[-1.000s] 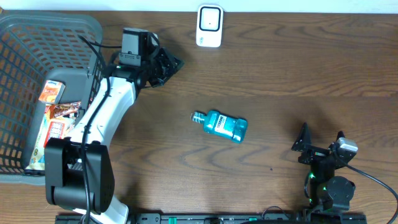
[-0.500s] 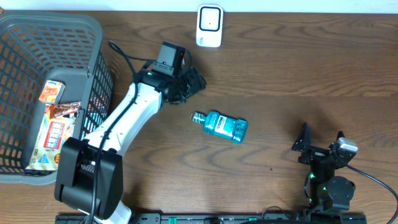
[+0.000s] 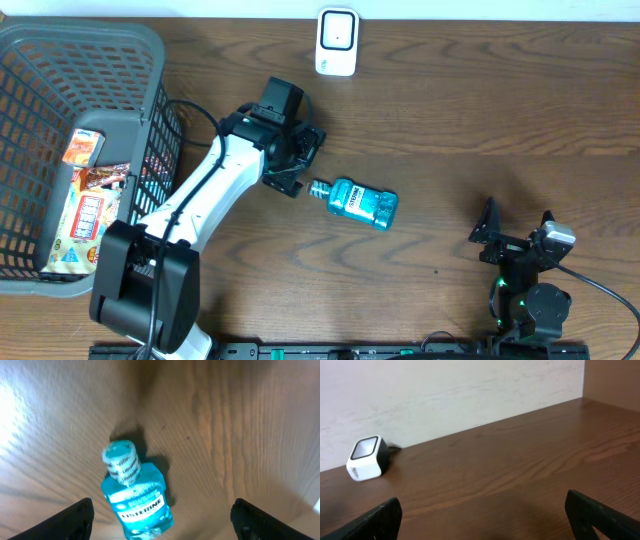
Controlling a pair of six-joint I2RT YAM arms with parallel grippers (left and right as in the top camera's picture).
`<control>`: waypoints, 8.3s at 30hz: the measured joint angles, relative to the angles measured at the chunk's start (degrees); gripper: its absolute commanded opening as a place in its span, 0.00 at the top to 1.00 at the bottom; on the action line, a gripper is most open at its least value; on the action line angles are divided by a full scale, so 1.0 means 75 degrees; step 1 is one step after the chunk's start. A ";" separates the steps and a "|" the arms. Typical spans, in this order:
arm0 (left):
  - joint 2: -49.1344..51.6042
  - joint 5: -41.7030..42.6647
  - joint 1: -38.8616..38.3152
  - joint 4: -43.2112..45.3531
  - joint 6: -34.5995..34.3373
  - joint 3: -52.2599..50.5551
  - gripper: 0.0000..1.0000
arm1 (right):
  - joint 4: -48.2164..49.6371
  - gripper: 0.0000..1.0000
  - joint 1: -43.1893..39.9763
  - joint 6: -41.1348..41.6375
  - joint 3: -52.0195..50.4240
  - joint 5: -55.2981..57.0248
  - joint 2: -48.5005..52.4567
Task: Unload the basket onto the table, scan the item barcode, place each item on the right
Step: 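Regrasp the Listerine bottle by its cap with the left gripper, then lift the bottle toward the scanner, then set it down upright, then reach the left gripper into the basket and grasp the red snack bar, then lift the red snack bar out and place it beside the bottle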
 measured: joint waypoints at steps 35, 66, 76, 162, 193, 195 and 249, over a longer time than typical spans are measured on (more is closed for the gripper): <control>0.2221 0.1623 0.0469 0.1614 -0.0965 0.0000 0.78 | 0.0000 0.01 0.0000 0.0000 0.0000 0.0000 0.0003; 0.2224 0.1300 0.0227 0.2232 0.4313 0.0085 0.11 | -0.0003 0.01 0.0000 0.0000 0.0000 0.0000 0.0000; 0.1845 0.0154 -0.0542 0.1626 0.5826 0.0210 0.02 | 0.0000 0.01 0.0000 0.0000 0.0000 0.0003 0.0000; 0.0169 -0.2643 0.6207 -0.0752 0.2416 0.2203 0.93 | 0.0000 0.01 0.0000 0.0000 0.0000 0.0000 0.0000; -0.1632 -0.0239 0.2579 -0.0108 0.7734 0.2221 0.93 | 0.0000 0.01 0.0000 0.0000 0.0000 0.0003 0.0000; -0.1378 -0.0259 0.2346 -0.0315 0.7793 0.2221 0.93 | 0.0000 0.01 0.0000 0.0000 0.0000 0.0003 0.0000; 0.2792 0.0627 0.0574 -0.0784 0.8865 0.1655 0.17 | 0.0000 0.01 0.0000 0.0000 0.0000 0.0000 0.0000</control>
